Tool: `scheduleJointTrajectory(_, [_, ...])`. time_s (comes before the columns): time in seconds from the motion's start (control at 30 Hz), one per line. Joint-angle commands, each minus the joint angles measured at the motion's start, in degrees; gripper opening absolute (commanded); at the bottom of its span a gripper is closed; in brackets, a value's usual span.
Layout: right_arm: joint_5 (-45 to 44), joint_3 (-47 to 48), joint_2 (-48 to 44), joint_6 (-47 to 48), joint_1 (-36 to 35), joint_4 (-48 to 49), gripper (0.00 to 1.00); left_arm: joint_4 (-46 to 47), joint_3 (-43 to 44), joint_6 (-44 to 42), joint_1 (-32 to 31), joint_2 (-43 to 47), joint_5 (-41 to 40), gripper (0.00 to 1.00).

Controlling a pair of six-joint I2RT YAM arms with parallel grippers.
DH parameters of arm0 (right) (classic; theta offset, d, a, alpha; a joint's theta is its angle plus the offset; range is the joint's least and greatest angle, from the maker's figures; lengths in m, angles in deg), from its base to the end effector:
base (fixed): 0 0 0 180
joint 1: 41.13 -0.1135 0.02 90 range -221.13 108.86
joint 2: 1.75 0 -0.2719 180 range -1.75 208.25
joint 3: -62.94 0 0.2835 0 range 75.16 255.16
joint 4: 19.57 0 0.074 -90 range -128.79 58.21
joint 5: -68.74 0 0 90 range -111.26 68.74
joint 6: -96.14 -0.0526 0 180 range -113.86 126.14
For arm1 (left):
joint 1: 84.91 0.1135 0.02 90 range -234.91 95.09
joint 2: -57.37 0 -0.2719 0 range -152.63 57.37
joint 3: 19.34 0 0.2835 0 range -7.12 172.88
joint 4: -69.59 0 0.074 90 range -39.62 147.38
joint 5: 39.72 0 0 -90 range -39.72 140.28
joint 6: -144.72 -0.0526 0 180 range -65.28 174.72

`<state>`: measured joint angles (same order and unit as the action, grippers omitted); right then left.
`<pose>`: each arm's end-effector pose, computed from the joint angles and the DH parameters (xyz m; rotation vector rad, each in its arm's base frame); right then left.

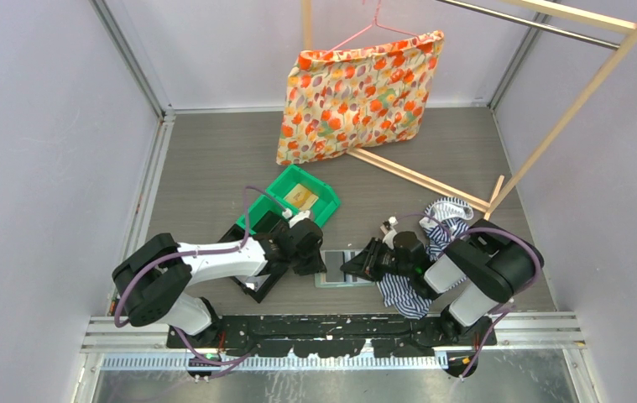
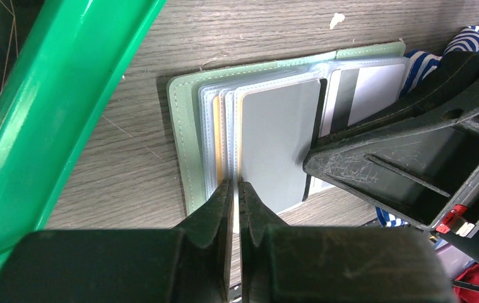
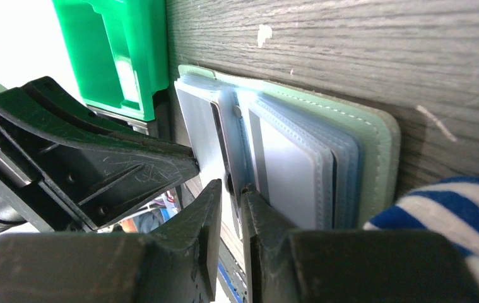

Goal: Take the credit cards out of the card holder
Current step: Remove the credit card from the card holder.

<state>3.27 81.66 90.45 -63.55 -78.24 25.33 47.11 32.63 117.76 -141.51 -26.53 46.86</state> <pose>0.1607 0.1490 0.0551 0.3777 2.4030 1.4631 0.1707 -0.2532 0.1310 -0.1770 2.6864 -0.7066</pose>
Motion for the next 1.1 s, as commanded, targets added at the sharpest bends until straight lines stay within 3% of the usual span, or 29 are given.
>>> scheduleJointTrajectory(0.0, [-2.0,-1.0,4.8,-2.5,0.4,7.8,0.22,-2.4,-1.4,0.3,-0.2,-3.3,-0.8,0.07])
scheduleJointTrajectory(0.3, [-0.6,-2.4,15.3,-6.7,1.4,24.5,0.28,-2.5,-1.5,0.4,-0.2,-3.6,-0.7,0.07])
scheduleJointTrajectory(0.43, [-0.4,-2.3,17.1,-6.6,1.5,24.8,0.14,-2.5,-1.3,0.4,-0.2,-3.8,-0.6,0.07])
scheduleJointTrajectory(0.7, [-0.5,-3.8,16.1,-6.1,2.8,24.7,0.02,-2.5,-1.3,0.6,-0.2,-4.2,-0.7,0.06])
scheduleJointTrajectory(1.07, [2.8,-5.1,16.2,-3.8,6.3,24.7,0.01,-2.5,-2.2,1.3,-0.1,-3.7,-0.7,0.06])
